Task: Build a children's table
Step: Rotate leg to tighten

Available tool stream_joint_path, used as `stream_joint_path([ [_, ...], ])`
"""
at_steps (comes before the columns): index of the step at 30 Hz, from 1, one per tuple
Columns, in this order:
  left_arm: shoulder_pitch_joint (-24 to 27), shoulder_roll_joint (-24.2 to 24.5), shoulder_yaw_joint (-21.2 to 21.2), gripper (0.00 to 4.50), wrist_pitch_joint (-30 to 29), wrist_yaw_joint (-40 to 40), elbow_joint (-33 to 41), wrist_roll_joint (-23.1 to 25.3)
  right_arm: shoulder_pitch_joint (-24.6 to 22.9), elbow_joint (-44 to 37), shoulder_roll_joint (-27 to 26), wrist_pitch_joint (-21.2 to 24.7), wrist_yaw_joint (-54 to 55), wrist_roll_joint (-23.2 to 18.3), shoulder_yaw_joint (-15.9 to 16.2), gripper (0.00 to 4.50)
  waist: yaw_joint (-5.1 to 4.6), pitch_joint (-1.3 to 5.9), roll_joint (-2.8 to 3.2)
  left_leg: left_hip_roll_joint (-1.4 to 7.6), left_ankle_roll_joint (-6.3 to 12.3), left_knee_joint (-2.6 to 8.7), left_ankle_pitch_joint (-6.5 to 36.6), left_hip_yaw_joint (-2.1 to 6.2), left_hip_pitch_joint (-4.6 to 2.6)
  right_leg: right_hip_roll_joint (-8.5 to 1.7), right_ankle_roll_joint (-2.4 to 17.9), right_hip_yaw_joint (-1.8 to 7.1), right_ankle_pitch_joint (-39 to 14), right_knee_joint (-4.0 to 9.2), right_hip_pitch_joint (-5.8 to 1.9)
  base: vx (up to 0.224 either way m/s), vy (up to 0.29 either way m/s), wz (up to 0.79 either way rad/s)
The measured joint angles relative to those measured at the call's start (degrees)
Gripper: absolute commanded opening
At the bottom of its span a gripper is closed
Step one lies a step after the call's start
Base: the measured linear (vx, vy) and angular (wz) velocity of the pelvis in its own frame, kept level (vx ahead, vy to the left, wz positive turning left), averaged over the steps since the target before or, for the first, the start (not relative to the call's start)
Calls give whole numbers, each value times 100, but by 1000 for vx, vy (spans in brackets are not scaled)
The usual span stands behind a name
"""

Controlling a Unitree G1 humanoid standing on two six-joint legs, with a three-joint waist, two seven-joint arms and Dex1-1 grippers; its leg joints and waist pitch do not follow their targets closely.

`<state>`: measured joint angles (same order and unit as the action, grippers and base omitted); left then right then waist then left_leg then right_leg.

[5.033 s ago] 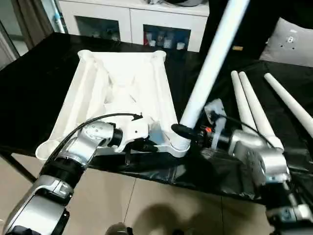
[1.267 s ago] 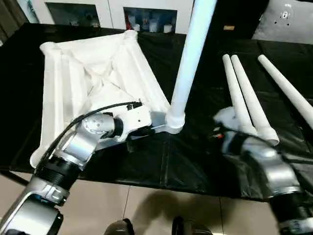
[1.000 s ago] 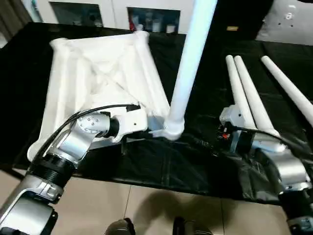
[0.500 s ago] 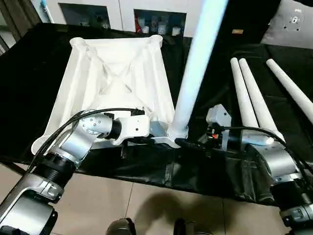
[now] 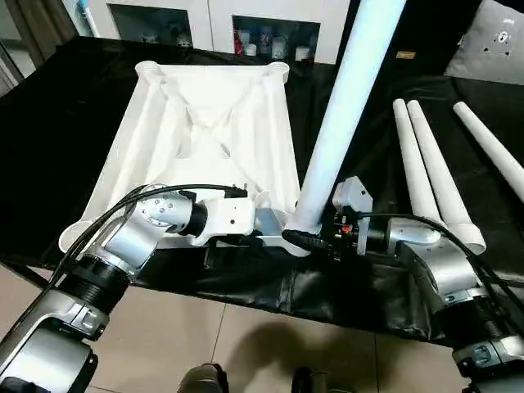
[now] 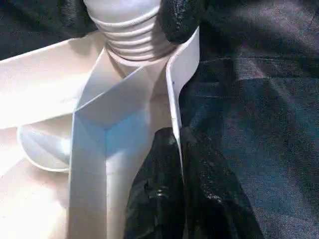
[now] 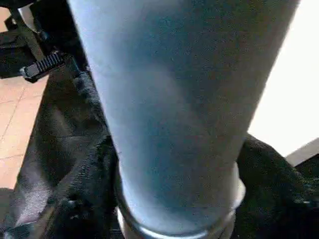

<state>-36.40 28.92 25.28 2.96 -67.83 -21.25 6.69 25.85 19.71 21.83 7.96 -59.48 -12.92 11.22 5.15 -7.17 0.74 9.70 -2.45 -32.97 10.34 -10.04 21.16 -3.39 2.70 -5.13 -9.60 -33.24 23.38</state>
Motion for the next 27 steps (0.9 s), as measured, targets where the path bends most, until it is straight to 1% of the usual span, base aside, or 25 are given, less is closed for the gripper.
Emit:
stream_joint_path([
  [1, 0, 0, -1, 0, 0, 0, 0, 0, -1, 0, 0, 4, -9, 0, 0, 303, 0, 0, 0, 0, 0, 0, 0, 0, 0, 0, 0, 0, 0, 0, 0, 0, 0, 0],
  [4, 2, -2, -2, 0, 0, -2, -2, -5, -6, -6, -1, 30, -38, -6, -3, 283, 1, 0, 0, 1, 0, 0, 0, 0, 0, 0, 0, -1, 0, -1, 0, 0, 0, 0],
  [7, 46, -22, -51, 0, -75, -44, 3, -89, -115, -165, -17, 194, 5, -48, -48, 275, 4, 3, 4, 1, 1, 0, 1, 0, -1, 0, 0, -2, -1, 0, -1, 0, 0, 0],
  [10, 122, -76, -162, 0, -329, -44, 40, -183, -241, -388, -88, 405, 222, -49, -87, 275, -3, 9, 14, 2, 1, 0, 1, 0, -4, 0, 0, -2, 0, -1, -4, 0, 0, 0],
  [13, 215, -181, -281, 0, -612, 119, 145, -200, -351, -518, -284, 557, 570, -35, -143, 274, -16, 13, 20, 2, -11, -1, 6, 0, -23, 0, 5, -3, 3, -1, -23, 0, 0, 0],
  [15, 302, -402, -432, 0, -1014, 535, 179, -175, -378, -470, -631, 700, 1190, 40, -319, 274, -45, 14, 21, 3, -34, -6, 15, 0, -47, 0, 11, -3, 9, -1, -41, 0, 0, 0],
  [17, 344, -725, -556, 0, -1444, 1035, 204, -122, -324, -310, -984, 747, 1909, 141, -555, 274, -115, 14, 21, 2, -38, -12, 13, -2, -66, -1, -3, -3, 3, 4, -56, 0, 0, 0],
  [19, 422, -1065, -634, 0, -1797, 1488, 275, -64, -173, -89, -1220, 759, 2489, 214, -712, 274, -201, 14, 21, 2, -38, -17, 13, -2, -72, -2, -5, -3, 3, 9, -63, 0, 0, 0],
  [20, 444, -1328, -681, 0, -2007, 1821, 291, -15, -50, 87, -1357, 744, 2877, 267, -825, 274, -237, 14, 19, 2, -38, -20, 12, -2, -72, -3, -5, -4, 3, 13, -63, 0, 0, 0],
  [21, 451, -1552, -709, 0, -2155, 2102, 286, 17, 61, 237, -1442, 721, 3163, 308, -909, 274, -256, 14, 18, 2, -37, -23, 12, -2, -69, -3, -5, -5, 3, 14, -62, 0, 0, 0],
  [22, 455, -1810, -739, 0, -2307, 2441, 278, 61, 179, 392, -1510, 703, 3461, 339, -1001, 274, -273, 14, 17, 2, -37, -25, 12, -2, -64, -3, -5, -5, 3, 16, -59, 0, 0, 0],
  [24, 443, -2123, -735, 0, -2484, 2824, 274, 175, 320, 562, -1575, 702, 3781, 382, -1099, 274, -277, 15, 19, 1, -36, -26, 12, -2, -62, -4, -6, -5, 6, 15, -61, 0, 0, 0],
  [27, 432, -2196, -693, 0, -2518, 3003, 276, 219, 342, 568, -1614, 691, 3908, 452, -1123, 274, -261, 20, 27, 5, -37, -13, 12, 0, -63, -3, -19, -13, 17, 13, -59, 0, 0, 0],
])
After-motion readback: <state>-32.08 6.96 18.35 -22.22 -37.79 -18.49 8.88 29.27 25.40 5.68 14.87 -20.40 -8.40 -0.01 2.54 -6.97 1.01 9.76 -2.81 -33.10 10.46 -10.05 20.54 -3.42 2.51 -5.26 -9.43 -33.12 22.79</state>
